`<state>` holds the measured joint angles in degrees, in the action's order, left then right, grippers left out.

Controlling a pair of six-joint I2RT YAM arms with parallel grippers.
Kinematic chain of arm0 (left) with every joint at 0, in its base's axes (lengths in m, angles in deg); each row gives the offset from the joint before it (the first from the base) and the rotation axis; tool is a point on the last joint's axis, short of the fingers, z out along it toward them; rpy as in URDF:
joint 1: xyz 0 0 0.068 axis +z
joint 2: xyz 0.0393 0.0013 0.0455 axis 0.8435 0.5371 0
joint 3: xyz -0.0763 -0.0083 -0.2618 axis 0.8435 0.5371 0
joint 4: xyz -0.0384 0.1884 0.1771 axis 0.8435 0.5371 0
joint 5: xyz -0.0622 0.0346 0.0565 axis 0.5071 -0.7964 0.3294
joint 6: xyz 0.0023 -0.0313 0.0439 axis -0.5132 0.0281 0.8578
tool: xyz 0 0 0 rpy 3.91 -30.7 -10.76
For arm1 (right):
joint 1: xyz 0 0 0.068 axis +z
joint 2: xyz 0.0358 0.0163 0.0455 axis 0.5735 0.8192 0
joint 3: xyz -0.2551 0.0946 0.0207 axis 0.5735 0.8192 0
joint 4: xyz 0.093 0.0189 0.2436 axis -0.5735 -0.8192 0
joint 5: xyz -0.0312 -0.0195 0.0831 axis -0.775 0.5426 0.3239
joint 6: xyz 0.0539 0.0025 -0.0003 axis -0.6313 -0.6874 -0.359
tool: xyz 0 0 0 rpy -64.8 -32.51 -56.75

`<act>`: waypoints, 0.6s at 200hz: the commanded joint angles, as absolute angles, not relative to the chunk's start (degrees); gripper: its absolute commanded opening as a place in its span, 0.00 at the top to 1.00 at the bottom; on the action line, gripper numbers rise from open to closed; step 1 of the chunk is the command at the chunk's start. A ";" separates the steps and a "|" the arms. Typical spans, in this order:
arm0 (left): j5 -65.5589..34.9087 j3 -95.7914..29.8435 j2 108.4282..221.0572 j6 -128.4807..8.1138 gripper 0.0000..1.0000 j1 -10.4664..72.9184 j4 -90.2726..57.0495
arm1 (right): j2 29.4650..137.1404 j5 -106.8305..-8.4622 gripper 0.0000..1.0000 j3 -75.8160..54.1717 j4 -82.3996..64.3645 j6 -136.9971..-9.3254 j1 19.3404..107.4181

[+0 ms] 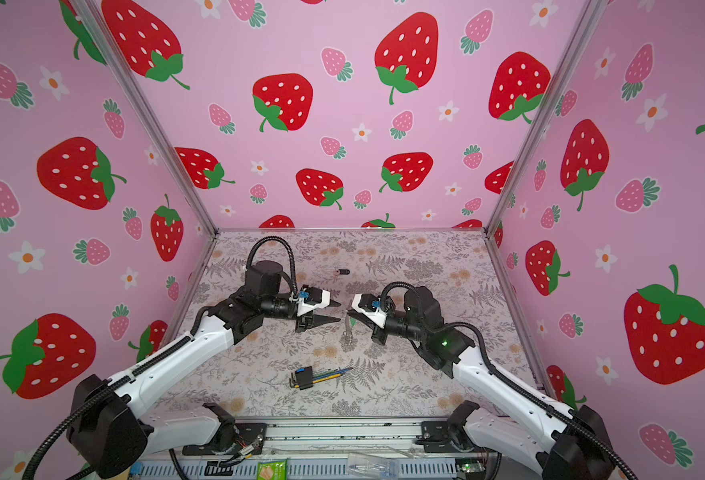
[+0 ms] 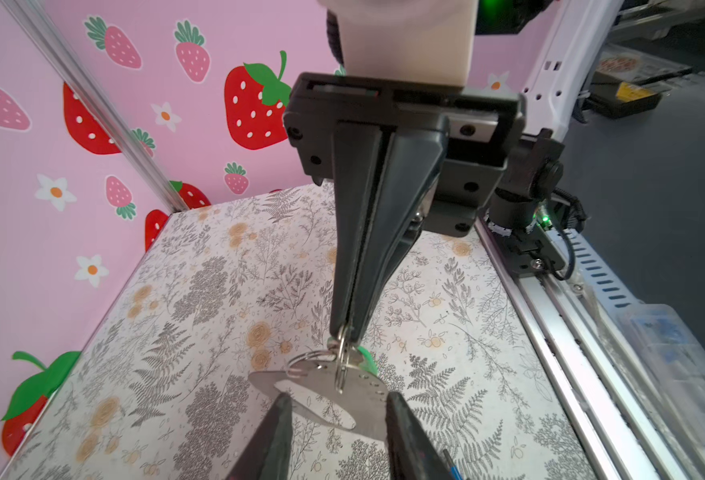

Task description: Put the keys on the keyring

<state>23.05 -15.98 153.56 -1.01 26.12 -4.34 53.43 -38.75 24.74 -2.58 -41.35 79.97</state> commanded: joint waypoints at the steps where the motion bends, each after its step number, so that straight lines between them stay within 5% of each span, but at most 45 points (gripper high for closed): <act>1: 15.31 -18.41 150.75 5.61 0.59 24.00 -1.64 | 54.12 -38.85 1.00 21.52 -6.44 -42.69 79.82; 38: 3.95 -14.93 146.69 12.81 0.60 19.29 -6.19 | 56.20 -38.92 1.00 17.92 -12.95 -45.72 79.82; 120: -1.57 -18.64 148.07 15.51 0.65 15.76 -1.88 | 58.96 -39.93 1.00 13.52 -19.39 -46.75 79.78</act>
